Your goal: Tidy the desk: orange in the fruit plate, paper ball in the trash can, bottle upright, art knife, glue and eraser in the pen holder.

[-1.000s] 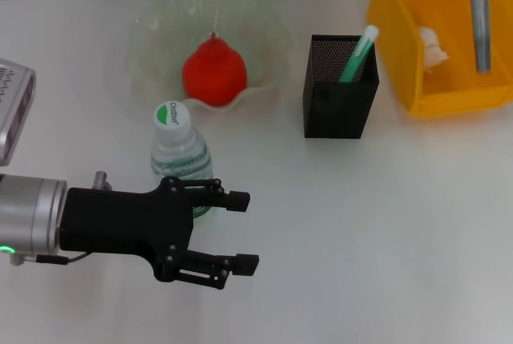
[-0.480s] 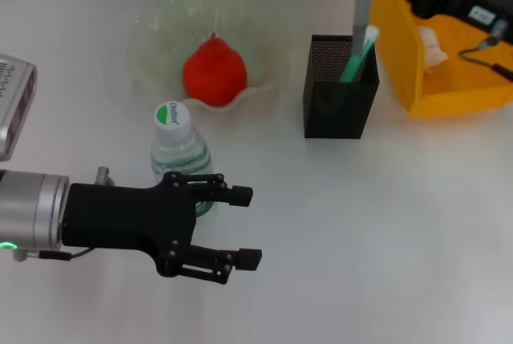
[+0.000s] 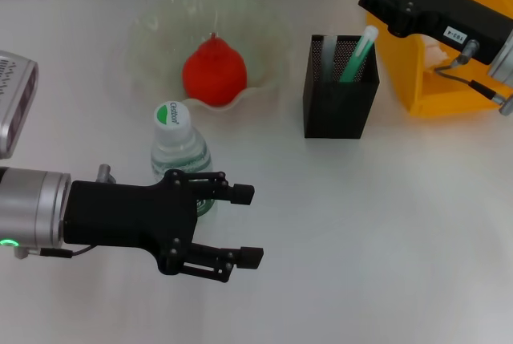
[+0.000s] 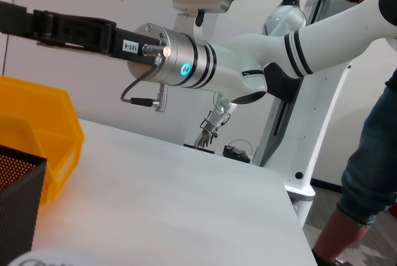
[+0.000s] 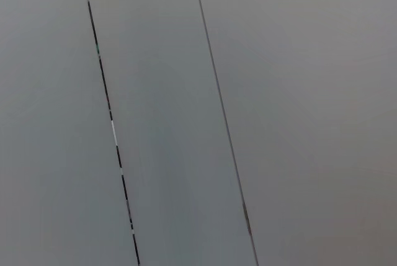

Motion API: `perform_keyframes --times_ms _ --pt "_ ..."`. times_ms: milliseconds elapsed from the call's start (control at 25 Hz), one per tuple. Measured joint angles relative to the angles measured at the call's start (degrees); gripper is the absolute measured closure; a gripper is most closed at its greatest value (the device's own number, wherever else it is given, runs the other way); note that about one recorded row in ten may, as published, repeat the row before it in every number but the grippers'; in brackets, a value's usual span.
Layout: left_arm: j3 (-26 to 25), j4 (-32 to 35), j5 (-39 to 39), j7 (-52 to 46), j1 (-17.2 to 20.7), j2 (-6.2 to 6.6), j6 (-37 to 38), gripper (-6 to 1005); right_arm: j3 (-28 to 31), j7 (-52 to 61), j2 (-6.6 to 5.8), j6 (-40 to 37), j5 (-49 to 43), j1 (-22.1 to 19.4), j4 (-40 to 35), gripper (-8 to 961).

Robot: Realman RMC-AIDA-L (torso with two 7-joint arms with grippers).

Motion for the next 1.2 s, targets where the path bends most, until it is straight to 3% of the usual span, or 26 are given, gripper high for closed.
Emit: perform_keyframes --times_ms 80,240,320,360,400,520,560,680,760,960,1200 --pt "0.0 0.0 -0.1 0.0 0.0 0.0 0.0 153 0.4 0.0 0.0 -0.2 0.1 -0.4 0.0 722" --pt "0.0 0.0 -0.1 0.0 0.0 0.0 0.1 153 0.5 1.4 -0.28 -3.7 0.2 -1.5 -1.3 567" --pt "0.0 0.0 -0.1 0.0 0.0 0.01 0.1 153 0.2 5.3 -0.59 -9.3 -0.2 -3.4 -4.6 490" --pt "-0.1 0.0 -0.1 0.0 0.1 0.02 0.1 153 0.1 10.0 -0.84 -16.1 -2.0 -6.4 -9.8 470" --pt "-0.2 0.0 -0.2 0.0 0.2 0.04 0.2 153 0.1 10.0 -0.84 -16.1 -2.0 -6.4 -9.8 450" --pt "-0.6 0.1 -0.3 0.0 0.7 0.11 0.3 153 0.1 14.2 -1.19 -26.6 -5.3 -11.5 -16.8 389" --pt "-0.7 0.1 -0.3 0.0 0.9 0.12 0.4 153 0.1 14.5 -1.52 -32.0 -7.4 -14.3 -19.0 389" --pt "-0.9 0.2 -0.6 0.0 1.4 0.2 0.5 153 0.1 13.3 -1.58 -36.0 -11.0 -16.4 -19.1 390" --pt "-1.7 0.1 -0.9 0.3 2.0 0.26 0.5 153 0.0 9.4 -1.06 -37.9 -17.4 -17.7 -15.5 391" --pt "-1.8 0.0 -0.9 0.5 2.3 0.29 0.6 153 0.1 4.6 -0.6 -36.3 -23.2 -17.3 -9.0 392" --pt "-1.8 0.0 -0.9 0.5 2.4 0.35 0.7 153 0.1 4.1 -0.58 -33.6 -24.8 -17.2 -8.0 394"
